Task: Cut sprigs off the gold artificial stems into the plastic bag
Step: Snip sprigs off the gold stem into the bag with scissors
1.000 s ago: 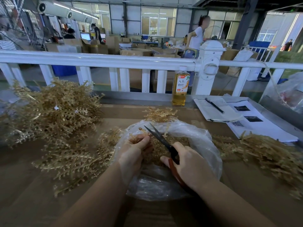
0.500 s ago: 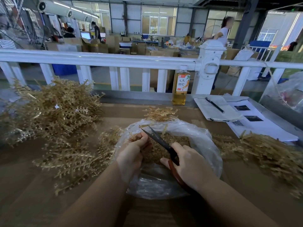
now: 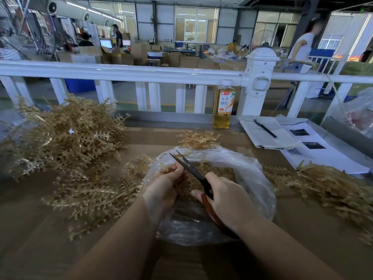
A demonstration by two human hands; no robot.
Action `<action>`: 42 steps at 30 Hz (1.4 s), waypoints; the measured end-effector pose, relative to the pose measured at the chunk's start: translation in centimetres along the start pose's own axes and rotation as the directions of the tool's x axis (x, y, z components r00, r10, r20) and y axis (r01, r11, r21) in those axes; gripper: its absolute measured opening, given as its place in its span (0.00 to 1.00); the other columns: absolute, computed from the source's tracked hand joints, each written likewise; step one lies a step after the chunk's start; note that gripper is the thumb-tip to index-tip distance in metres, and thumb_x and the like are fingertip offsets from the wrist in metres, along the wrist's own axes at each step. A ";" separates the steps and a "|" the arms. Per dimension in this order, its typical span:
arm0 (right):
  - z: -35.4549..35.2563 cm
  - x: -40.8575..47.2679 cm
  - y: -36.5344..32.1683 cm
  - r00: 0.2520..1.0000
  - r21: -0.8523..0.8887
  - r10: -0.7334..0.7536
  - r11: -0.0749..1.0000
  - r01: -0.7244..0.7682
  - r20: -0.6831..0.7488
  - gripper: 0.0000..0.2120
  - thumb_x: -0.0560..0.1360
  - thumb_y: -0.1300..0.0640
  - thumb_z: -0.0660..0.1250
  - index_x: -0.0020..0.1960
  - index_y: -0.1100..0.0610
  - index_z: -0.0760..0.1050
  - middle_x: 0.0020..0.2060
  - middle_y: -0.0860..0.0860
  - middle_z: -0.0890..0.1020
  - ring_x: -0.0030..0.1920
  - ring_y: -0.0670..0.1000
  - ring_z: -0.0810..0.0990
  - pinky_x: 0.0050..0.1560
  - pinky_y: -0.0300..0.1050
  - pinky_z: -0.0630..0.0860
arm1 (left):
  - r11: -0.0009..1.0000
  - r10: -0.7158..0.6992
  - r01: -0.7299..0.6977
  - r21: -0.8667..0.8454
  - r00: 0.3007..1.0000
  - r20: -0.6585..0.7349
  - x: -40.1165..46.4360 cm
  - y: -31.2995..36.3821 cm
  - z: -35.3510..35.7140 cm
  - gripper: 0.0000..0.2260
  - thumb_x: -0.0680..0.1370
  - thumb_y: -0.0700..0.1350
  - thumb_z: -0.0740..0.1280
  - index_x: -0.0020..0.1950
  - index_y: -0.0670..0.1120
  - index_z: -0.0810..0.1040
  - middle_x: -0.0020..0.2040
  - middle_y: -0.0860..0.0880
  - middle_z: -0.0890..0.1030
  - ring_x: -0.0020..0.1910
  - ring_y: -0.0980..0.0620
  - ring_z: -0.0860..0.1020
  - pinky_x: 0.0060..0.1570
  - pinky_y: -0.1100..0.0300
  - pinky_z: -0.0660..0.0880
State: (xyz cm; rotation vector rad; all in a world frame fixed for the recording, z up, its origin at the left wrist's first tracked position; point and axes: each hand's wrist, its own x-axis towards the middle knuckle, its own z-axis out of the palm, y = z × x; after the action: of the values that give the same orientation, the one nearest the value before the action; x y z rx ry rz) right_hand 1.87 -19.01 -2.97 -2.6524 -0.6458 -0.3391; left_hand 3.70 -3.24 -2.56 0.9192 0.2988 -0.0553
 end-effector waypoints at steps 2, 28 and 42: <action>0.1 0.0 0.0 1.000 0.001 -0.003 1.000 0.003 0.004 0.16 0.77 0.35 0.56 0.47 0.47 0.63 0.39 0.47 0.74 0.40 0.49 0.75 0.42 0.42 0.72 | 1.000 -0.014 0.014 -0.014 1.000 0.009 0.0 0.1 -0.1 0.10 0.78 0.33 0.61 0.38 0.41 0.71 0.28 0.48 0.77 0.26 0.55 0.77 0.29 0.66 0.76; -0.5 -0.1 -0.4 0.999 -0.038 0.025 0.999 -0.024 0.026 0.15 0.78 0.36 0.55 0.46 0.48 0.61 0.33 0.44 0.71 0.32 0.42 0.69 0.29 0.32 0.60 | 0.993 0.006 -0.010 0.119 0.999 0.040 0.3 -0.4 0.0 0.08 0.76 0.34 0.65 0.38 0.42 0.74 0.32 0.46 0.76 0.31 0.52 0.75 0.29 0.62 0.76; -0.9 -0.2 0.1 0.990 0.154 0.140 0.978 -0.137 -0.008 0.17 0.76 0.35 0.60 0.50 0.49 0.72 0.38 0.45 0.79 0.41 0.47 0.78 0.38 0.38 0.70 | 0.982 0.142 -0.153 0.106 0.984 0.110 -0.5 -0.7 -0.1 0.17 0.76 0.31 0.64 0.61 0.47 0.76 0.36 0.46 0.83 0.34 0.52 0.82 0.33 0.60 0.78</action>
State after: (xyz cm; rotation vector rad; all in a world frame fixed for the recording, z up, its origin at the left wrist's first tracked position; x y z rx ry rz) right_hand 1.59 -19.57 -2.26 -2.5272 -0.4578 -0.2632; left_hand 3.05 -3.56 -3.01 1.0463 0.1330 0.0177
